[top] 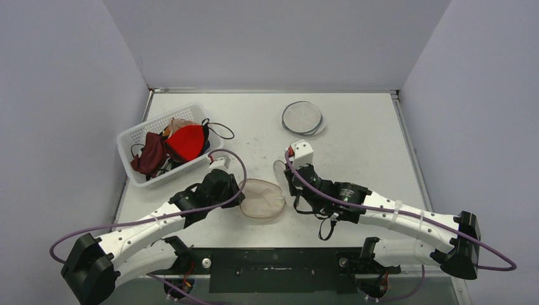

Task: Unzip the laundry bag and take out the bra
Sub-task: Close the laundry bag at the center of the board.

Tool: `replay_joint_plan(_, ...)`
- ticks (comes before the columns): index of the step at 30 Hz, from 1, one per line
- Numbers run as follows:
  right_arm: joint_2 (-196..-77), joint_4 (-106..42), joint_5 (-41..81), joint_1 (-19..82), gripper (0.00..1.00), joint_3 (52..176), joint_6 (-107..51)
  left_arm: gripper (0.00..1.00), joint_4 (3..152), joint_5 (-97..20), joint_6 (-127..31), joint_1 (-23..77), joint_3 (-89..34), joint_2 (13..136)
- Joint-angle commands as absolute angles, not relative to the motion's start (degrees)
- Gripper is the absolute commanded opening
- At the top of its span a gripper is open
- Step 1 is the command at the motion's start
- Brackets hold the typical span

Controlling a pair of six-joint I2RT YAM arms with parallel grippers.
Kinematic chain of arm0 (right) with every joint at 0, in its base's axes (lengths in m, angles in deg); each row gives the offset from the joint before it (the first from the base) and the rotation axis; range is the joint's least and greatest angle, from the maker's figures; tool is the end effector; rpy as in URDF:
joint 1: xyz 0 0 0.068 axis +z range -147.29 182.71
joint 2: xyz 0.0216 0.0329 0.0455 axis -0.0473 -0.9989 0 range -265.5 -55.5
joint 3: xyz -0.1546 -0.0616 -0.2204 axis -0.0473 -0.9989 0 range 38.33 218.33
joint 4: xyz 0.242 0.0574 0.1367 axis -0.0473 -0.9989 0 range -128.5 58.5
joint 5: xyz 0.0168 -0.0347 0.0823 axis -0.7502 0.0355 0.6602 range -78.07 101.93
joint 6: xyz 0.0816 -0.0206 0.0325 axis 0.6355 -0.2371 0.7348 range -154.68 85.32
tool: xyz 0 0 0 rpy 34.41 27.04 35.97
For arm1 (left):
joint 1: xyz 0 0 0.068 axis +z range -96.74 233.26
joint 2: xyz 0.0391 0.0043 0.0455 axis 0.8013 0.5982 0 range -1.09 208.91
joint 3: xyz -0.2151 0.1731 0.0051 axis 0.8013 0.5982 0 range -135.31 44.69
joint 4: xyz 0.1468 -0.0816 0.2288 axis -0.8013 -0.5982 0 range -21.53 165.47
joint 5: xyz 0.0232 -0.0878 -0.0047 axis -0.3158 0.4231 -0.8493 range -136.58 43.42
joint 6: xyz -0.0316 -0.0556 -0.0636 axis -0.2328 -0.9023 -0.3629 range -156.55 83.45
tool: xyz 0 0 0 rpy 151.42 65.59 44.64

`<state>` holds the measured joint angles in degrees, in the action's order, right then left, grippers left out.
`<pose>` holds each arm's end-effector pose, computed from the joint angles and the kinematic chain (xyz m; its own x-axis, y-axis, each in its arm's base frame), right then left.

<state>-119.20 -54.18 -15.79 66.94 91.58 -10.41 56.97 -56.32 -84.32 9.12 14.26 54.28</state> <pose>0.1636 0.2524 0.2842 -0.4746 -0.1462 -0.8680 -0.4747 0.8729 0.1125 0.1877 -0.1633 0.1692 -0.7745 -0.2653 -0.5742 0.0367 0.8874 -0.4595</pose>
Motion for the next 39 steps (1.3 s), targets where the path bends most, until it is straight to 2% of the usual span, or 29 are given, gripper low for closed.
replay_joint_plan(1, -118.90, -50.65, -13.75, 68.20, 0.05, 92.57, -10.31, 0.11, 64.40, -55.14, -84.17, 9.40, 13.71, 55.93)
replay_joint_plan(4, -118.37, -49.48, -12.59, 68.92, 0.05, 92.15, -10.03, 0.00, 67.11, -54.76, -83.81, 9.40, 14.64, 56.13)
replay_joint_plan(13, -121.56, -41.14, -5.51, 70.88, 0.07, 89.97, -7.98, 0.00, 71.34, -54.66, -84.06, 9.41, 18.73, 54.62)
replay_joint_plan(16, -123.46, -38.12, -2.80, 70.98, 0.19, 89.44, -7.25, 0.00, 71.17, -55.61, -84.50, 9.46, 20.35, 53.43)
replay_joint_plan(18, -124.75, -37.52, -1.66, 71.00, 0.36, 89.68, -6.84, 0.00, 70.87, -55.91, -84.77, 9.53, 21.07, 52.51)
replay_joint_plan(21, -125.41, -37.55, -1.80, 71.58, 0.54, 89.68, -6.94, 0.00, 70.11, -56.52, -85.04, 9.56, 21.89, 51.03)
replay_joint_plan(24, -124.48, -37.65, -2.37, 71.88, 0.63, 89.15, -7.42, 0.00, 69.67, -57.34, -85.23, 9.57, 22.64, 49.80)
replay_joint_plan(30, -119.58, -41.24, -7.20, 69.67, 0.74, 86.57, -5.33, 0.00, 70.15, -57.40, -85.60, 9.57, 22.66, 50.64)
replay_joint_plan(36, -112.21, -34.95, 11.78, 53.28, 0.77, 72.16, 2.88, 0.00, 67.38, -58.80, -86.40, 9.66, 22.72, 50.50)
replay_joint_plan(39, -111.36, -28.76, 19.31, 48.87, 0.78, 65.72, 7.36, 0.00, 64.90, -60.00, -86.84, 9.76, 22.72, 49.03)
